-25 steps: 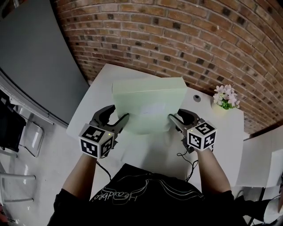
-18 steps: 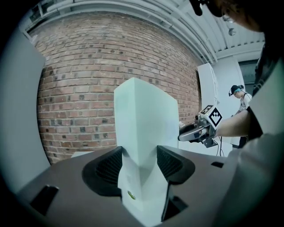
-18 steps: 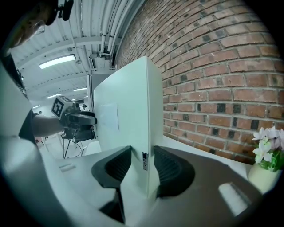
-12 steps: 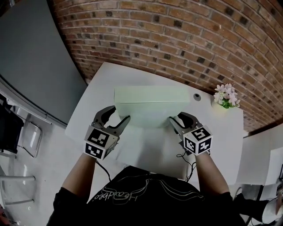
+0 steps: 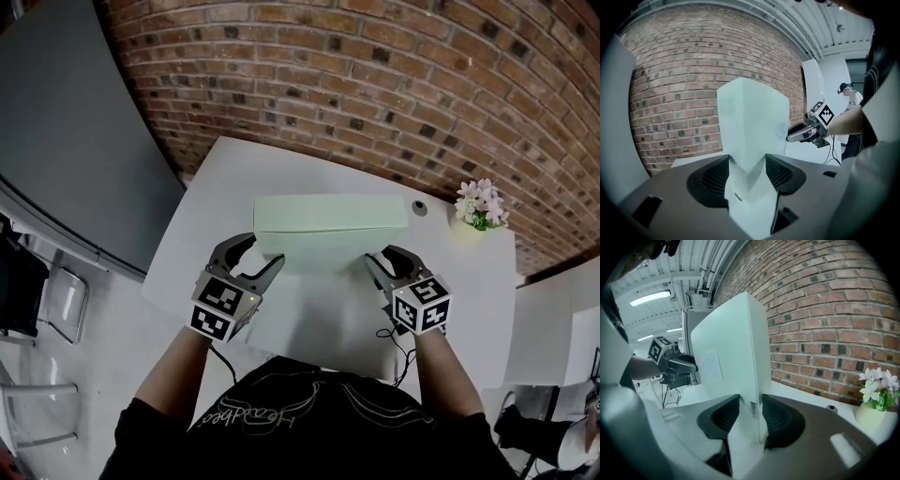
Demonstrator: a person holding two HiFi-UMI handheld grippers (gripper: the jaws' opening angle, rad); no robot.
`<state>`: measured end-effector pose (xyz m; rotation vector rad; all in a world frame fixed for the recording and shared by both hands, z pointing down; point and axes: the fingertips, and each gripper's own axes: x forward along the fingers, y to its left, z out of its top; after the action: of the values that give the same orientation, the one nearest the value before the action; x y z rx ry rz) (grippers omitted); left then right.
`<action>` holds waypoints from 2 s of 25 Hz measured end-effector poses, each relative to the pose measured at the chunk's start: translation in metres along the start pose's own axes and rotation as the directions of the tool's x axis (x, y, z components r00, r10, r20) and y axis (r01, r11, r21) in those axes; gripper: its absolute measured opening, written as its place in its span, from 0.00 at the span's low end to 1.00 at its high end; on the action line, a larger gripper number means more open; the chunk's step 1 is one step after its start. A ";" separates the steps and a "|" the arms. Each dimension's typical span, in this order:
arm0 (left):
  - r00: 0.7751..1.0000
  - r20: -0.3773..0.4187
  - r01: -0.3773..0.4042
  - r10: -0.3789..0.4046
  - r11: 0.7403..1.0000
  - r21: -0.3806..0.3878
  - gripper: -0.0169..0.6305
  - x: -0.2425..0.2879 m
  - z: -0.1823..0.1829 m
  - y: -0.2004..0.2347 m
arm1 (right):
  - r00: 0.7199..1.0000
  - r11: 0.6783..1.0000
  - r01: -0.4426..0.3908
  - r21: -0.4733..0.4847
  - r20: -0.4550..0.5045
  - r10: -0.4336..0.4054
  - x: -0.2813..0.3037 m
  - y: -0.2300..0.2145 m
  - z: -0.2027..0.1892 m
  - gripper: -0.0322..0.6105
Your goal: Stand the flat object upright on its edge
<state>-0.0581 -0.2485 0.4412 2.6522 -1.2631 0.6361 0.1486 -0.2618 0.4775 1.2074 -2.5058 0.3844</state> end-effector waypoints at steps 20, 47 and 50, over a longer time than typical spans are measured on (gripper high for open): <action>0.969 0.011 0.249 -0.248 0.967 -0.057 0.48 -0.007 0.013 0.008 | 0.990 0.988 0.133 0.082 0.027 -0.136 -0.017 0.009 0.002 0.30; 0.785 0.096 0.604 -0.612 0.791 0.101 0.60 0.023 0.024 0.013 | 1.000 0.960 0.004 0.279 -0.024 0.003 -0.025 0.092 -0.055 0.30; 0.773 0.074 0.622 -0.630 0.776 0.103 0.60 0.026 0.019 0.007 | 0.999 0.959 -0.037 0.281 -0.002 0.039 -0.023 0.103 -0.056 0.28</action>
<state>-0.0430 -0.2773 0.4345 2.9346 -0.2918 0.4342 0.0904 -0.1625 0.5094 1.2556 -2.5331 0.7758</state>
